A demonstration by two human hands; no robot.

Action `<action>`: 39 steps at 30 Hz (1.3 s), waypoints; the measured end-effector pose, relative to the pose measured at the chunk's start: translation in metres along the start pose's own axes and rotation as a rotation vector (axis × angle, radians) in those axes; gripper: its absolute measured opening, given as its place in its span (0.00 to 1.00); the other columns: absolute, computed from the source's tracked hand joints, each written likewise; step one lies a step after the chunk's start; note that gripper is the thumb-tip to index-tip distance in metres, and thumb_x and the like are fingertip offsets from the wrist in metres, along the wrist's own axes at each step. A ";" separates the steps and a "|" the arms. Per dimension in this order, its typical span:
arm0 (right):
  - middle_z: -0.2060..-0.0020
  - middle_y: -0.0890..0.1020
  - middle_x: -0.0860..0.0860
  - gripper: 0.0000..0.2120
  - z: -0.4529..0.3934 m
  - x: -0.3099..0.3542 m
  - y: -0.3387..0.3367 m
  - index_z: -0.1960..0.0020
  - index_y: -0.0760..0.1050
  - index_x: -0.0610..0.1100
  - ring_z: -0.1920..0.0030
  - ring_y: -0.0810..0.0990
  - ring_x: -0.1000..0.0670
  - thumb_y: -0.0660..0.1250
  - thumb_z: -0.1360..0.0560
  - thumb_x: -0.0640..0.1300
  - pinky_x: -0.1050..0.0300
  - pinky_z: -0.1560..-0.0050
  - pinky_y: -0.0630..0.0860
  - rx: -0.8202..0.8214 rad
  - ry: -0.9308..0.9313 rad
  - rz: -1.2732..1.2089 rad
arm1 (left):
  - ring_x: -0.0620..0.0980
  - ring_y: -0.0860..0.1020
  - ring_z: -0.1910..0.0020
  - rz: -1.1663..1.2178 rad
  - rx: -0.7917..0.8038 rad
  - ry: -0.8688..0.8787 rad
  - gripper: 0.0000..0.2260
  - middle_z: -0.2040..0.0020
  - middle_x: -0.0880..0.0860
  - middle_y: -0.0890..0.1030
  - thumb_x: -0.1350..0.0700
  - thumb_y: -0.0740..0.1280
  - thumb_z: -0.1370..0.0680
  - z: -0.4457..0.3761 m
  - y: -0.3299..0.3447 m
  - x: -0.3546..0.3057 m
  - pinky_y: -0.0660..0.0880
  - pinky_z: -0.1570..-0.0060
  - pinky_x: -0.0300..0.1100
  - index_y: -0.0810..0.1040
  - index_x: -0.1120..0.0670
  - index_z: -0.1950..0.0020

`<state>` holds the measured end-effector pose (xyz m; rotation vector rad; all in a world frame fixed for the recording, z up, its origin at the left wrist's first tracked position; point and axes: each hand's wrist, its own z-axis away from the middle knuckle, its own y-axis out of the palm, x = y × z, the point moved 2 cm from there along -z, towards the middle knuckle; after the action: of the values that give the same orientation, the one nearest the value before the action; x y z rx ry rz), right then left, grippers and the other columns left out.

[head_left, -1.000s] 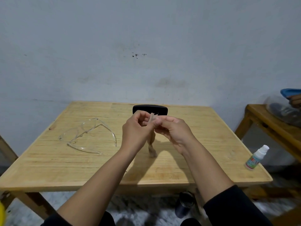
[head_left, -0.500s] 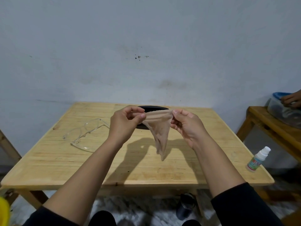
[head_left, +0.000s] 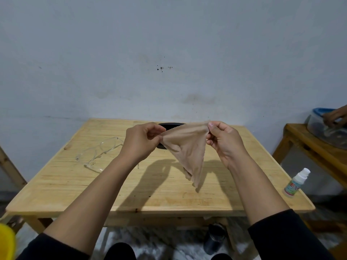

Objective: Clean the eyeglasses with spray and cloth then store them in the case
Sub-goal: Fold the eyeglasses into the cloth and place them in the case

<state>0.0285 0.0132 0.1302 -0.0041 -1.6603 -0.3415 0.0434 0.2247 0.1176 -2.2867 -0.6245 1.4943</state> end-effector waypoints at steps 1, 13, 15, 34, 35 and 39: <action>0.70 0.71 0.50 0.09 -0.001 0.000 -0.002 0.60 0.74 0.42 0.72 0.71 0.56 0.62 0.22 0.36 0.67 0.72 0.71 -0.004 0.003 -0.002 | 0.28 0.77 0.64 -0.002 -0.009 -0.009 0.09 0.62 0.39 0.81 0.62 0.70 0.28 -0.001 0.000 0.002 0.68 0.60 0.18 0.81 0.47 0.55; 0.63 0.78 0.47 0.07 -0.045 -0.003 -0.013 0.58 0.76 0.41 0.63 0.78 0.54 0.63 0.23 0.35 0.65 0.57 0.79 -0.096 0.005 0.033 | 0.40 0.78 0.61 -0.057 -0.259 0.238 0.06 0.59 0.47 0.83 0.65 0.69 0.27 -0.045 0.005 -0.004 0.68 0.56 0.22 0.82 0.56 0.56; 0.62 0.79 0.47 0.08 -0.047 -0.003 -0.015 0.58 0.77 0.42 0.60 0.79 0.53 0.63 0.23 0.35 0.64 0.53 0.79 -0.074 -0.046 0.044 | 0.41 0.78 0.59 -0.084 -0.298 0.352 0.07 0.58 0.46 0.81 0.66 0.68 0.27 -0.046 0.001 -0.007 0.69 0.55 0.23 0.82 0.57 0.55; 0.54 0.83 0.57 0.07 0.036 -0.079 -0.078 0.52 0.82 0.52 0.51 0.79 0.60 0.71 0.29 0.49 0.67 0.52 0.72 0.398 0.065 0.937 | 0.31 0.77 0.57 -0.182 0.340 0.261 0.05 0.56 0.41 0.83 0.54 0.70 0.26 0.067 0.035 0.070 0.69 0.54 0.22 0.84 0.49 0.52; 0.55 0.83 0.58 0.07 0.033 -0.079 -0.077 0.51 0.82 0.52 0.52 0.78 0.61 0.70 0.28 0.50 0.68 0.55 0.71 0.330 0.055 0.918 | 0.33 0.78 0.57 -0.167 0.265 0.198 0.05 0.56 0.42 0.82 0.55 0.68 0.25 0.062 0.035 0.070 0.70 0.55 0.25 0.83 0.50 0.51; 0.58 0.80 0.58 0.07 0.015 -0.088 -0.058 0.50 0.81 0.48 0.58 0.75 0.62 0.67 0.25 0.46 0.72 0.63 0.65 0.078 0.015 0.914 | 0.44 0.78 0.55 -0.204 0.106 -0.060 0.07 0.54 0.49 0.83 0.56 0.66 0.23 0.038 0.054 0.073 0.70 0.52 0.34 0.82 0.54 0.49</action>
<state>0.0128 -0.0219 0.0309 -0.6761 -1.4867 0.4160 0.0434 0.2198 0.0191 -2.0391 -0.7517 1.4657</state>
